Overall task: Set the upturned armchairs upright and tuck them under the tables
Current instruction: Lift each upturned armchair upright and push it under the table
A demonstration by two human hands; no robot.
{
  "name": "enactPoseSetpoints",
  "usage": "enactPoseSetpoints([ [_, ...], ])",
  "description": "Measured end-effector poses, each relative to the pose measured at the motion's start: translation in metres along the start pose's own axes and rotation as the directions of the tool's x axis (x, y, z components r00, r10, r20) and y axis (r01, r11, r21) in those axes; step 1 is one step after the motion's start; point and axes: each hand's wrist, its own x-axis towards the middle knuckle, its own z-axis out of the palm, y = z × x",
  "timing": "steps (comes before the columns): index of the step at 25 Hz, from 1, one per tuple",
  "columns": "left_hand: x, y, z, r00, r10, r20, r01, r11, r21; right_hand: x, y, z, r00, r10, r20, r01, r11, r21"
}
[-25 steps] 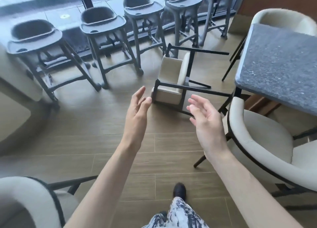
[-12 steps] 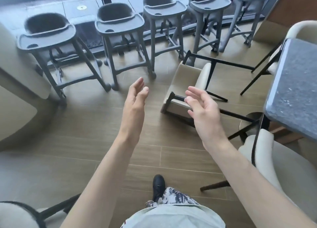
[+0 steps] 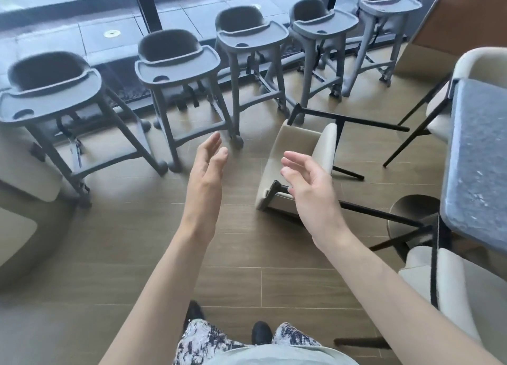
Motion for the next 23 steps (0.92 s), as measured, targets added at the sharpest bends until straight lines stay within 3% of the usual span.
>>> enactPoseSetpoints([
  [13,0.223,0.031,-0.096,0.953,-0.003,0.303,-0.014,0.998,0.054,0.136,-0.046,0.169,0.970,0.026,-0.240,-0.005,0.996,0.087],
  [23,0.331,0.034,-0.100,0.860,-0.016,0.511,-0.014,0.998,0.055,0.209,-0.068,0.223,0.894,0.044,-0.445,-0.006,0.996,0.086],
])
